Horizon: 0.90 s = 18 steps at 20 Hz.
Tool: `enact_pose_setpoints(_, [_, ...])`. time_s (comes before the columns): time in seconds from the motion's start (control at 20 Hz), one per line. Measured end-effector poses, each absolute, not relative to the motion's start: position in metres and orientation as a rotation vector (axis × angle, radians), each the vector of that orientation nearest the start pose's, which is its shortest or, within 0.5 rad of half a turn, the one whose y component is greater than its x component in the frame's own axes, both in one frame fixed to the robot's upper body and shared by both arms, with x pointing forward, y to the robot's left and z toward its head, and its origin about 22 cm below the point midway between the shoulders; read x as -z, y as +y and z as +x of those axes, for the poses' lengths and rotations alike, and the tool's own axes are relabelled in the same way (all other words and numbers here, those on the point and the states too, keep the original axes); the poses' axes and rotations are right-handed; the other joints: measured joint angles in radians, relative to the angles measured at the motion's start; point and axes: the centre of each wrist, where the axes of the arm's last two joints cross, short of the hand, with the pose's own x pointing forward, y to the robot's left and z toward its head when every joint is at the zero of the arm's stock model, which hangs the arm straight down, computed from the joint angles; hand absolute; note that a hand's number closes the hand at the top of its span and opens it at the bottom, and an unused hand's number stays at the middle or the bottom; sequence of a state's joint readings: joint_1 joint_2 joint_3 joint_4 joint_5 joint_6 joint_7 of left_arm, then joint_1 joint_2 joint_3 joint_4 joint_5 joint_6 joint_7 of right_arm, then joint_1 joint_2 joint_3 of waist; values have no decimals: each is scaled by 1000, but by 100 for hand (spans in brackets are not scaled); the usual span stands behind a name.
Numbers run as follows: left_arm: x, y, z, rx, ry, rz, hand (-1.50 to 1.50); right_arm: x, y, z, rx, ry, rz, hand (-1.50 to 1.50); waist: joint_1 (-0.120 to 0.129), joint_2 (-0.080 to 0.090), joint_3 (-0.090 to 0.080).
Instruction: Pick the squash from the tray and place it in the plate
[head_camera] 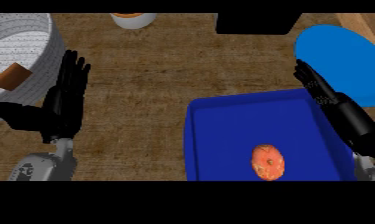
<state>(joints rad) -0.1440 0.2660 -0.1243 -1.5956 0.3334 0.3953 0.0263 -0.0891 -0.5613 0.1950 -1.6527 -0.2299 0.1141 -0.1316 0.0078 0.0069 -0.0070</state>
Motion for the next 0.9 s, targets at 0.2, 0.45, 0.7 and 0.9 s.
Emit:
enact_pose_setpoints(0.2, [-41,257,270,-150,-1585,155,0,-60,-305,241,-408,-1758,32,150,-18,-5,5])
enact_pose_setpoints(0.45, [-29,282,265,-52,-1484,223,0,-60,-348,227,-368,-1748,-320,-150,-62,-7,0])
enact_pose_setpoints(0.7, [-21,290,262,1,-1425,215,0,2,-338,178,-52,-1819,-417,-150,-68,-10,8])
enact_pose_setpoints(0.9, [-21,292,266,38,-1409,201,0,38,-328,134,-124,-1801,-466,-150,-39,-9,7])
